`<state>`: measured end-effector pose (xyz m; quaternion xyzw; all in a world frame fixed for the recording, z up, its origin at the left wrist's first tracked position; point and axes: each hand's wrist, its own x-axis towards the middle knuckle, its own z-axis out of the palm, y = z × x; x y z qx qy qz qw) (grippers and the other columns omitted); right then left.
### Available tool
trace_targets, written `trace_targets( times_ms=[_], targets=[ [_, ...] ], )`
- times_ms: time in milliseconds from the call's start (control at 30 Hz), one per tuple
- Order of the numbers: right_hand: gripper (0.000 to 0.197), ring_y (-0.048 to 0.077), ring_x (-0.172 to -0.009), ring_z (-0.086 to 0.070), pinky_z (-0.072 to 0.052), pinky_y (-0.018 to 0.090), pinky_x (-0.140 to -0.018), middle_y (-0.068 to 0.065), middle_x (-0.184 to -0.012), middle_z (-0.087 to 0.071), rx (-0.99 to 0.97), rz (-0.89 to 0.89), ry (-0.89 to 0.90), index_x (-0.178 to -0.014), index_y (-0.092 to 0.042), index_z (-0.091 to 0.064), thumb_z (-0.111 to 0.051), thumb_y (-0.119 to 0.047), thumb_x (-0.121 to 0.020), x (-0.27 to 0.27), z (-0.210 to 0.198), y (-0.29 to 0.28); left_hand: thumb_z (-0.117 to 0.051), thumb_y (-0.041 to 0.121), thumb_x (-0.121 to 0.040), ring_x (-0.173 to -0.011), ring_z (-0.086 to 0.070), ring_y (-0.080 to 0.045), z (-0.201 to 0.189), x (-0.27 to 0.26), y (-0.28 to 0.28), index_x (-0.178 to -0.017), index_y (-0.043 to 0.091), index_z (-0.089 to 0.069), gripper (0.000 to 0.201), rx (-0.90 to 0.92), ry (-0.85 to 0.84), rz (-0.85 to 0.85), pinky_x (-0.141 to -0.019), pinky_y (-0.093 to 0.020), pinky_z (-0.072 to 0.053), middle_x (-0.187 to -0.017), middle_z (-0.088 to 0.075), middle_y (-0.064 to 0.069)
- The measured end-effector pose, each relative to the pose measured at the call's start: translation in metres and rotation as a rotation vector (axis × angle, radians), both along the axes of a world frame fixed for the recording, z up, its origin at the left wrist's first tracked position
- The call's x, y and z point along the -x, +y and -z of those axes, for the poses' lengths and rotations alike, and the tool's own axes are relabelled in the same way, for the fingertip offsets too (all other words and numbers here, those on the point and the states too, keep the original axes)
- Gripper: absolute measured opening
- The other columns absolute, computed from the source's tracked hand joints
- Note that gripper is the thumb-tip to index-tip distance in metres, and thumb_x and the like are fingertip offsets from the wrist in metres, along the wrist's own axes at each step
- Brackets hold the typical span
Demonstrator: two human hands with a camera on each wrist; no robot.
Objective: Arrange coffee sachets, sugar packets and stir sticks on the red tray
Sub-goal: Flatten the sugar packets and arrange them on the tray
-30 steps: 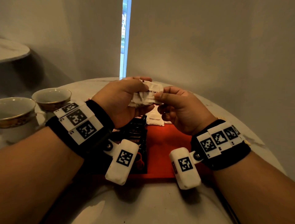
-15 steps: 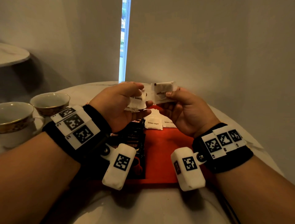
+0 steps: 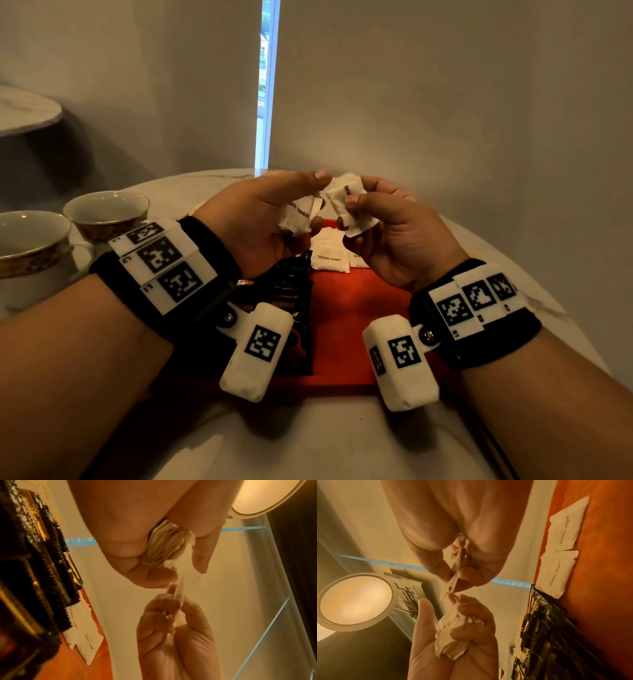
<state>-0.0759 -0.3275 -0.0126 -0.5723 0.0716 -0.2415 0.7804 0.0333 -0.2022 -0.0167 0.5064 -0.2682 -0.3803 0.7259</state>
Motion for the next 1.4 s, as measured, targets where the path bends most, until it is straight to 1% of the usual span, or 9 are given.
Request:
trace_targets(
  times_ms=[200, 400, 600, 667, 833, 967, 1067, 1233, 1400],
  targets=[
    [0.027, 0.015, -0.052, -0.066, -0.049, 0.021, -0.043, 0.01, -0.073, -0.07, -0.046, -0.034, -0.027, -0.109, 0.002, -0.06, -0.044, 0.016, -0.092, 0.002, -0.001, 0.005, -0.071, 0.027, -0.08, -0.065, -0.063, -0.015, 0.002, 0.001, 0.001, -0.127, 0.008, -0.062, 0.051, -0.02, -0.043, 0.006, -0.048, -0.023, -0.047, -0.104, -0.064, -0.012],
    [0.018, 0.017, -0.057, -0.066, -0.045, 0.019, -0.04, 0.016, -0.086, -0.067, -0.061, 0.025, -0.017, -0.099, -0.002, -0.061, -0.052, 0.01, -0.09, -0.001, 0.0, -0.001, -0.053, 0.01, -0.095, -0.057, -0.061, -0.016, -0.002, 0.003, -0.003, -0.096, 0.013, -0.059, 0.006, 0.046, 0.011, -0.054, -0.046, -0.021, -0.045, -0.081, -0.067, -0.008],
    [0.03, 0.016, -0.064, -0.064, -0.04, 0.025, -0.051, 0.012, -0.087, -0.068, 0.054, 0.089, 0.012, -0.1, -0.006, -0.063, -0.067, -0.017, -0.072, -0.004, 0.006, -0.01, -0.063, 0.019, -0.085, -0.06, -0.061, -0.015, -0.002, 0.002, -0.001, -0.113, 0.011, -0.059, 0.029, 0.024, -0.006, -0.026, -0.047, -0.022, -0.045, -0.088, -0.064, -0.008],
    [0.031, 0.016, -0.063, -0.064, -0.04, 0.023, -0.048, 0.013, -0.088, -0.067, 0.067, 0.064, 0.01, -0.103, -0.005, -0.062, -0.068, -0.015, -0.074, -0.004, 0.006, -0.011, -0.065, 0.024, -0.084, -0.059, -0.06, -0.013, -0.002, 0.003, -0.001, -0.115, 0.012, -0.058, 0.034, 0.015, -0.049, -0.023, -0.048, -0.022, -0.043, -0.085, -0.065, -0.006],
    [0.031, 0.021, -0.069, -0.061, -0.035, 0.029, -0.053, 0.015, -0.09, -0.067, 0.11, 0.054, 0.038, -0.107, -0.005, -0.063, -0.066, -0.018, -0.078, -0.006, 0.01, -0.014, -0.059, 0.014, -0.095, -0.054, -0.063, -0.013, -0.003, 0.005, -0.002, -0.095, 0.014, -0.057, 0.002, 0.029, -0.027, -0.079, -0.046, -0.022, -0.045, -0.075, -0.069, -0.004],
    [0.007, 0.025, -0.074, -0.061, -0.033, 0.028, -0.05, 0.015, -0.092, -0.067, 0.138, 0.109, 0.051, -0.098, -0.008, -0.063, -0.058, -0.01, -0.093, -0.005, 0.006, -0.022, -0.058, 0.016, -0.094, -0.058, -0.062, -0.015, -0.004, 0.005, -0.002, -0.113, 0.009, -0.059, 0.02, 0.029, 0.029, -0.077, -0.046, -0.021, -0.046, -0.094, -0.064, -0.011],
    [0.008, 0.017, -0.066, -0.062, -0.03, 0.026, -0.048, 0.009, -0.087, -0.07, 0.101, 0.233, 0.056, -0.1, -0.011, -0.062, -0.056, -0.008, -0.096, -0.002, 0.005, -0.042, -0.056, 0.013, -0.093, -0.067, -0.061, -0.02, -0.005, 0.003, 0.0, -0.106, 0.008, -0.058, 0.014, 0.056, 0.097, -0.099, -0.048, -0.022, -0.047, -0.1, -0.058, -0.012],
    [0.009, 0.008, -0.044, -0.046, -0.025, 0.018, -0.038, 0.005, -0.076, -0.064, 0.042, 0.381, 0.297, -0.103, -0.014, -0.062, -0.053, -0.013, -0.1, 0.003, 0.023, -0.094, -0.046, 0.008, -0.092, -0.069, -0.062, -0.02, -0.008, 0.001, 0.003, -0.093, 0.01, -0.06, 0.014, 0.101, 0.14, -0.098, -0.05, -0.023, -0.049, -0.106, -0.053, -0.014],
    [0.012, 0.006, -0.042, -0.035, -0.025, 0.017, -0.039, 0.002, -0.072, -0.061, 0.074, 0.354, 0.554, -0.104, -0.013, -0.066, -0.055, -0.013, -0.1, 0.004, 0.047, -0.11, -0.052, 0.011, -0.083, -0.067, -0.063, -0.021, -0.007, -0.001, 0.003, -0.093, 0.01, -0.061, 0.013, 0.109, 0.155, -0.1, -0.052, -0.025, -0.05, -0.107, -0.053, -0.015]
  ],
)
